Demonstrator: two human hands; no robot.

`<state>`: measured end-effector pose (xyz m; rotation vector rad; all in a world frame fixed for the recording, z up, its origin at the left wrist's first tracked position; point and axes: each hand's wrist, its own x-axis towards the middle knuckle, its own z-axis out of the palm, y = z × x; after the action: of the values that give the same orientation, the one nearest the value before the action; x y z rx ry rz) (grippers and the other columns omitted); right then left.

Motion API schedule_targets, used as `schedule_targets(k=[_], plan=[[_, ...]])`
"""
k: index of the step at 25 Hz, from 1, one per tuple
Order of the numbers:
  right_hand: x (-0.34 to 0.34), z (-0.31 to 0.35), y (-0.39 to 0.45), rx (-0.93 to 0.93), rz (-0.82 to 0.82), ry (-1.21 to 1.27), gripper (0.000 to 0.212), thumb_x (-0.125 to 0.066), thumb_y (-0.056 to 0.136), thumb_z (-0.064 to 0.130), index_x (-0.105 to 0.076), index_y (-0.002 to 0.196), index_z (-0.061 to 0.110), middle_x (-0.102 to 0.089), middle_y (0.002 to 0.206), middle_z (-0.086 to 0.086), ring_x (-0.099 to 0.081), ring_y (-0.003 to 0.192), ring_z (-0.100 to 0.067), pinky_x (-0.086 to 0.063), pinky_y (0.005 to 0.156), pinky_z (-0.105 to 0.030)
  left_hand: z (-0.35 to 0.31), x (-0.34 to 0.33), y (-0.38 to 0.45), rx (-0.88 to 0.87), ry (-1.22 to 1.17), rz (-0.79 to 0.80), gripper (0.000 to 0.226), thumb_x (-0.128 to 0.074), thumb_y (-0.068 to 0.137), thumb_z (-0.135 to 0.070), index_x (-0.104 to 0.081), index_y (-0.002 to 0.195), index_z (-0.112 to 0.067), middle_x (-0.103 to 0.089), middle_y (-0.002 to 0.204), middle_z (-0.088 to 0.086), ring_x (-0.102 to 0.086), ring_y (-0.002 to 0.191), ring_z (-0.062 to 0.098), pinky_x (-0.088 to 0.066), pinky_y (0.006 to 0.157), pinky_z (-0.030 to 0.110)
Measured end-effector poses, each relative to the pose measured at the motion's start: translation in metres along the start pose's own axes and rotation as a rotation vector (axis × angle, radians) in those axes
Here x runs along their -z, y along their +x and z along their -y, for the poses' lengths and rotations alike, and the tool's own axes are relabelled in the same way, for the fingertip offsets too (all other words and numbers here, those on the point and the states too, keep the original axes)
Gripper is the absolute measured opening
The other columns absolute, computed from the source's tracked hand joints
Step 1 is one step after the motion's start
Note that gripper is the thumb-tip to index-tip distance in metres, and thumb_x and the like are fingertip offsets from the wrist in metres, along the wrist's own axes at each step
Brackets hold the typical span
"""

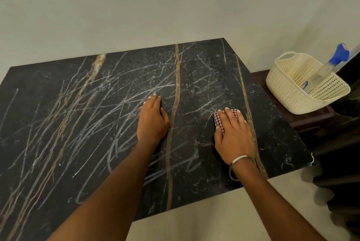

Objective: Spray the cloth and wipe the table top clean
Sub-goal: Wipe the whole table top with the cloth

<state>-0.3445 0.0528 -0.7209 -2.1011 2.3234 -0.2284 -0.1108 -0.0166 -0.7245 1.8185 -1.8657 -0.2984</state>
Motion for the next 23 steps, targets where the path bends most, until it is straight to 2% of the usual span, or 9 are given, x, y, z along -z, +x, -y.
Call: schedule_targets(k=[4,8,11,17,20,23], plan=[[0.003,0.018,0.0,-0.009,-0.018,0.063,0.053,-0.036,0.097,0.038,-0.027,0.148,0.025,-0.027,0.156,0.001,-0.016,0.146,-0.025,-0.02,0.118,-0.045,-0.001,-0.001,0.0,0.007,0.008,-0.007,0.048,-0.041,0.096,-0.022,-0.042,0.143,-0.009,-0.042,0.149,0.007,-0.034,0.139,0.019,-0.027,0.118,0.039],[-0.001,0.047,0.002,0.112,-0.02,0.129,0.052,-0.038,0.096,0.036,-0.03,0.147,0.024,-0.03,0.155,0.0,-0.019,0.145,-0.027,-0.023,0.117,-0.046,-0.004,0.0,0.001,0.031,0.011,-0.006,0.048,-0.042,0.096,-0.021,-0.042,0.143,-0.01,-0.041,0.15,0.006,-0.033,0.14,0.018,-0.026,0.118,0.037],[-0.003,0.035,0.007,0.189,-0.011,0.101,0.052,-0.036,0.096,0.036,-0.031,0.147,0.023,-0.031,0.154,0.0,-0.021,0.145,-0.026,-0.026,0.116,-0.046,-0.004,0.003,0.0,0.054,-0.005,0.001,0.048,-0.043,0.096,-0.022,-0.041,0.144,-0.012,-0.039,0.151,0.004,-0.032,0.141,0.017,-0.023,0.118,0.034],[0.001,-0.006,0.027,0.043,-0.017,0.046,0.053,-0.04,0.096,0.035,-0.031,0.146,0.022,-0.03,0.155,-0.002,-0.021,0.144,-0.027,-0.027,0.115,-0.047,-0.005,0.001,0.001,0.071,-0.018,0.013,0.049,-0.043,0.096,-0.022,-0.04,0.145,-0.013,-0.038,0.152,0.002,-0.031,0.141,0.016,-0.025,0.119,0.036],[0.0,0.014,0.026,0.033,-0.018,0.066,0.053,-0.037,0.096,0.036,-0.03,0.147,0.023,-0.028,0.156,-0.001,-0.018,0.145,-0.028,-0.026,0.116,-0.047,-0.006,0.001,0.001,0.072,-0.008,0.01,0.05,-0.043,0.096,-0.022,-0.04,0.145,-0.014,-0.038,0.152,0.002,-0.031,0.141,0.016,-0.025,0.118,0.036],[-0.004,0.046,0.024,0.127,-0.001,0.101,0.054,-0.03,0.096,0.039,-0.03,0.148,0.024,-0.028,0.156,0.0,-0.018,0.145,-0.027,-0.025,0.116,-0.046,-0.007,0.001,0.002,0.083,0.002,0.007,0.049,-0.043,0.096,-0.021,-0.041,0.144,-0.014,-0.038,0.151,0.002,-0.031,0.141,0.016,-0.025,0.118,0.034]])
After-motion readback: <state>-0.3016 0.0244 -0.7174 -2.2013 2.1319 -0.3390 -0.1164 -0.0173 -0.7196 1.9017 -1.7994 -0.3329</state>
